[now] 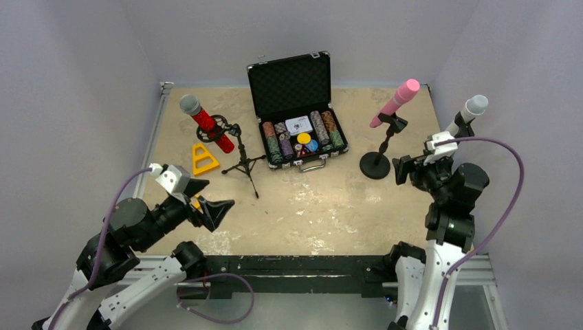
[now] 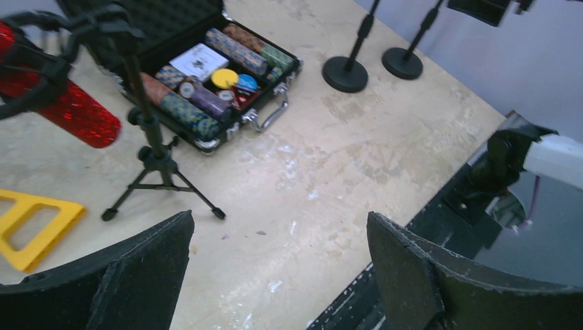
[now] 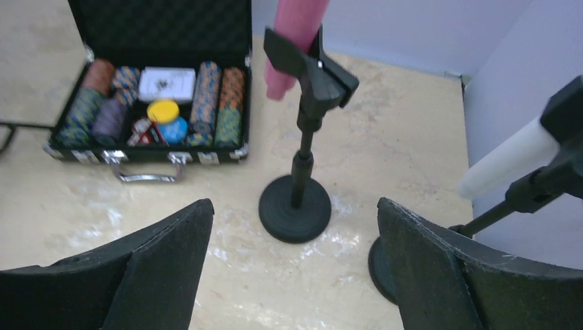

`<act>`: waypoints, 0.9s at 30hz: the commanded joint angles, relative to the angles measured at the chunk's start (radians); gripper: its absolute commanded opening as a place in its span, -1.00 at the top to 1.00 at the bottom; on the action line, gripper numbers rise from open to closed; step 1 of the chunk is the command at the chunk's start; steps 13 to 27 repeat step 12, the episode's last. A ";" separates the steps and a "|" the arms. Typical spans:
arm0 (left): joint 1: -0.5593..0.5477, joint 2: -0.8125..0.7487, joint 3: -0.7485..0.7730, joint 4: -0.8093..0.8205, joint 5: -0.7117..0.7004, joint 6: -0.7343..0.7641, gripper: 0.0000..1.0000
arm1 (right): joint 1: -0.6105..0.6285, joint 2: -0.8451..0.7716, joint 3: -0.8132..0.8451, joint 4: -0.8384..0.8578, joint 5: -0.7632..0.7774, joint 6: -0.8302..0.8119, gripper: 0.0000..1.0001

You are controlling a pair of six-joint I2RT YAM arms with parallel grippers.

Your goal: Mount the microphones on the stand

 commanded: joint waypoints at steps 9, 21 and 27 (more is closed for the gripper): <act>0.002 0.080 0.169 -0.075 -0.213 0.078 -0.99 | -0.004 -0.039 0.305 -0.134 0.176 0.299 -0.90; 0.003 0.040 0.161 -0.086 -0.205 0.062 -0.99 | -0.004 -0.028 0.312 -0.113 0.190 0.287 -0.94; 0.003 0.040 0.161 -0.086 -0.205 0.062 -0.99 | -0.004 -0.028 0.312 -0.113 0.190 0.287 -0.94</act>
